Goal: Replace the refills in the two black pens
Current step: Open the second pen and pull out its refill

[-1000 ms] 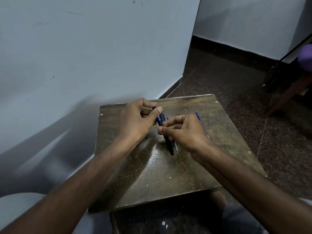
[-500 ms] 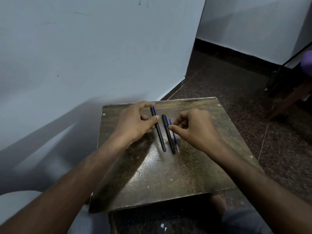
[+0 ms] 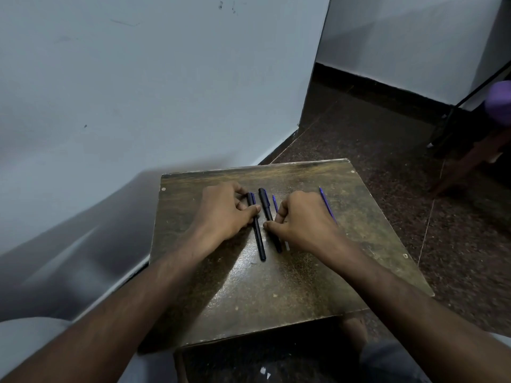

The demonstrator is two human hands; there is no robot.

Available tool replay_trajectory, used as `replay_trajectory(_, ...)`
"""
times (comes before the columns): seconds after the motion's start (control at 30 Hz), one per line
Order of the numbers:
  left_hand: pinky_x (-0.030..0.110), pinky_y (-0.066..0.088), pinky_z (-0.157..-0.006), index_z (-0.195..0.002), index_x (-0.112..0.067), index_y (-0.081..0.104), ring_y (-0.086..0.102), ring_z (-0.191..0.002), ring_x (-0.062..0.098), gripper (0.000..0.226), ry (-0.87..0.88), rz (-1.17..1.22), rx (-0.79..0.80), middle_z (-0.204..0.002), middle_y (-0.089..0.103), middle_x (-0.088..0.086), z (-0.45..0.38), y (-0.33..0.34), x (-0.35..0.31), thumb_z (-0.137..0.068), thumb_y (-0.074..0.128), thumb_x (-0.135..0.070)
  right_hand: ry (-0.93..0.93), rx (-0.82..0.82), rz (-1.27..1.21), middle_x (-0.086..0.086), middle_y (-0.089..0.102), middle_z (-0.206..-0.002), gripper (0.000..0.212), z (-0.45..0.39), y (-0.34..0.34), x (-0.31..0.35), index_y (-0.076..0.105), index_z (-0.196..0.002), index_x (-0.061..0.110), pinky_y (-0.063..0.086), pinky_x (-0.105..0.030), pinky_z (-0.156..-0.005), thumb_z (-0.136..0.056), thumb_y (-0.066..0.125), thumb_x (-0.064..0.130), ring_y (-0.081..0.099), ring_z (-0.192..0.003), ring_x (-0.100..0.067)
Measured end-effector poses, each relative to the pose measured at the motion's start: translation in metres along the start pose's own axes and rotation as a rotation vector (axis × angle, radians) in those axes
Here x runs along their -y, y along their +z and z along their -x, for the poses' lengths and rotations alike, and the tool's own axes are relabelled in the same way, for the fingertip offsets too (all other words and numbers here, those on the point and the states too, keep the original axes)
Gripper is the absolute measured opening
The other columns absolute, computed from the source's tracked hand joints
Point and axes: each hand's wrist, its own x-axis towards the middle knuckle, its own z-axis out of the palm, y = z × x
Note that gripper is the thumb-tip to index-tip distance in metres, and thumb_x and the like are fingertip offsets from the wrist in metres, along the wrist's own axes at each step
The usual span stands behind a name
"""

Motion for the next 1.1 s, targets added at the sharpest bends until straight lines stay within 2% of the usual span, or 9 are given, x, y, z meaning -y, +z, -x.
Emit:
replay_trajectory(0.13,0.016,0.058,-0.063,-0.124,-0.019,0.073,0.076,-0.059,-0.005,0.043,0.012,-0.002,-0.007,-0.069,0.081,-0.006,0.0,0.0,-0.002,-0.087,0.092,-0.03,0.014,-0.005,0.019,0.001,0.076,-0.063,0.029,0.0,0.001,0.003,0.08,-0.064,0.015,0.053,-0.022,-0.058,-0.089,0.085,0.03,0.07,-0.062,-0.004)
replay_trajectory(0.27,0.024,0.064,-0.06,-0.125,-0.02,0.073,0.079,-0.062,0.006,0.036,0.022,-0.019,-0.045,-0.071,0.081,-0.006,0.004,-0.009,-0.007,-0.095,0.084,-0.037,0.018,-0.066,-0.03,-0.001,0.073,-0.054,0.025,0.001,-0.003,0.005,0.078,-0.06,0.012,0.057,-0.023,-0.054,-0.082,0.083,0.023,0.07,-0.055,-0.004)
replay_trajectory(0.37,0.03,0.066,-0.079,-0.121,-0.023,0.077,0.078,-0.073,0.006,0.031,0.089,-0.019,-0.085,-0.085,0.08,-0.011,0.007,-0.018,-0.011,-0.1,0.074,-0.046,0.013,-0.141,-0.138,0.001,0.073,-0.052,0.028,0.0,-0.012,0.003,0.075,-0.061,0.012,0.065,-0.031,-0.059,-0.083,0.084,0.027,0.073,-0.052,-0.006)
replay_trajectory(0.53,0.043,0.067,-0.093,-0.105,-0.026,0.084,0.083,-0.091,0.01,0.018,0.086,0.322,-0.01,-0.092,0.085,-0.006,0.014,-0.017,-0.023,-0.101,0.074,-0.041,-0.077,-0.22,-0.335,0.012,0.07,-0.049,0.024,0.009,-0.018,0.01,0.072,-0.067,0.024,0.047,-0.01,-0.047,-0.083,0.086,0.034,0.067,-0.045,0.003)
replay_trajectory(0.67,0.046,0.064,-0.099,-0.102,-0.028,0.083,0.083,-0.095,0.012,0.015,0.068,0.42,0.035,-0.093,0.086,-0.008,0.017,-0.014,-0.023,-0.105,0.07,-0.034,-0.121,-0.214,-0.357,0.009,0.071,-0.056,0.024,0.014,-0.019,0.011,0.074,-0.081,0.024,0.047,-0.011,-0.051,-0.086,0.088,0.042,0.068,-0.053,0.003)
replay_trajectory(0.77,0.037,0.063,-0.084,-0.106,-0.027,0.075,0.079,-0.081,0.01,0.021,0.069,0.408,0.131,-0.083,0.079,-0.011,0.019,-0.013,-0.02,-0.113,0.055,-0.029,-0.085,-0.237,-0.539,0.001,0.078,-0.073,0.023,0.012,-0.027,0.006,0.074,-0.095,0.025,0.057,-0.02,-0.06,-0.091,0.084,0.046,0.073,-0.066,-0.003)
replay_trajectory(0.87,0.031,0.046,-0.058,-0.105,-0.019,0.067,0.054,-0.06,0.01,0.026,0.047,0.519,0.24,-0.07,0.056,-0.01,0.025,-0.006,-0.024,-0.116,0.044,-0.024,-0.01,-0.177,-0.789,-0.003,0.081,-0.088,0.02,0.006,-0.033,0.001,0.079,-0.102,0.023,0.059,-0.031,-0.07,-0.1,0.075,0.042,0.075,-0.077,-0.008)
replay_trajectory(0.97,0.03,0.036,-0.058,-0.101,-0.027,0.066,0.046,-0.056,0.003,0.029,0.09,0.397,0.234,-0.064,0.053,-0.018,0.029,-0.005,-0.028,-0.116,0.042,-0.032,0.027,-0.063,-0.947,-0.002,0.079,-0.085,0.027,0.003,-0.03,-0.001,0.083,-0.097,0.015,0.054,-0.028,-0.07,-0.104,0.071,0.037,0.069,-0.077,-0.006)
replay_trajectory(1.1,0.04,0.045,-0.066,-0.107,-0.034,0.062,0.054,-0.064,0.013,0.027,0.236,0.183,0.213,-0.075,0.061,-0.005,0.039,-0.014,-0.04,-0.117,0.037,-0.036,0.042,0.008,-1.095,-0.004,0.076,-0.079,0.021,0.002,-0.027,-0.001,0.083,-0.087,0.014,0.052,-0.026,-0.07,-0.102,0.076,0.028,0.064,-0.073,-0.008)
